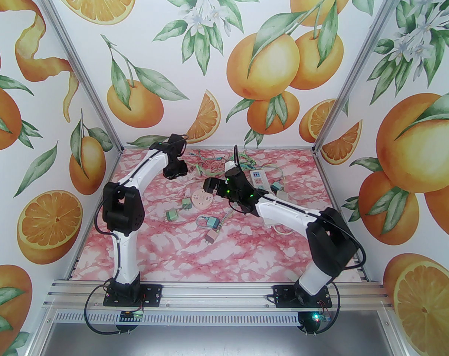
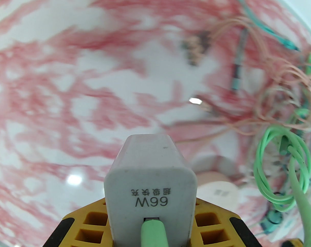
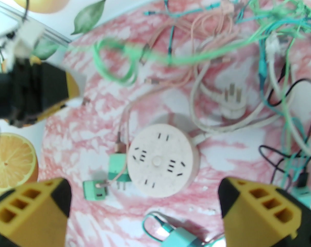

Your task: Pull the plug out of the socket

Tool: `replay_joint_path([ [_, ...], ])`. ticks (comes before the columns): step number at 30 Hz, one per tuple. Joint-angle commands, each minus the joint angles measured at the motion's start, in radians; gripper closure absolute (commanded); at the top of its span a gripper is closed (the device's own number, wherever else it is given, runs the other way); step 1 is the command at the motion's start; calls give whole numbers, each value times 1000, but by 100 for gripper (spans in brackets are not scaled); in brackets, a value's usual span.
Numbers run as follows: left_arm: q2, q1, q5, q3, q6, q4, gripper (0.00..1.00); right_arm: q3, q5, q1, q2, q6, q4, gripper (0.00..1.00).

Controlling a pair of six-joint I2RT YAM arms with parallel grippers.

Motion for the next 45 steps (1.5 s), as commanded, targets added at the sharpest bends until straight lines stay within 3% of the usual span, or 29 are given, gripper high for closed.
replay_joint_path([
  [1,-38,29,-75,-15,114,-17,100,-16,43,-20,-53,-22,-56,0],
  [15,90,34,-446,-6,329,-148,92,-51,62,-39,-87,-4,-89,0],
  [21,139,34,-475,-37,359,-149,86,-49,68,-39,-94,1,-95,0],
  [26,155,34,-410,-62,362,-142,63,-51,69,-40,-99,0,-98,0],
  [29,147,34,-386,-72,358,-135,57,-53,72,-39,-102,0,-98,0],
  [30,131,34,-355,-83,349,-127,49,-54,76,-40,-104,0,-98,0],
  [31,88,35,-278,-103,337,-109,25,-50,93,-39,-109,-5,-107,0],
  [34,43,35,-236,-120,321,-105,8,-41,117,-39,-114,-17,-128,0],
  [37,-26,36,-159,-162,312,-72,0,-38,152,-43,-129,-31,-156,0],
  [45,-319,87,62,-372,239,185,0,-71,295,-90,-221,-102,-238,0],
])
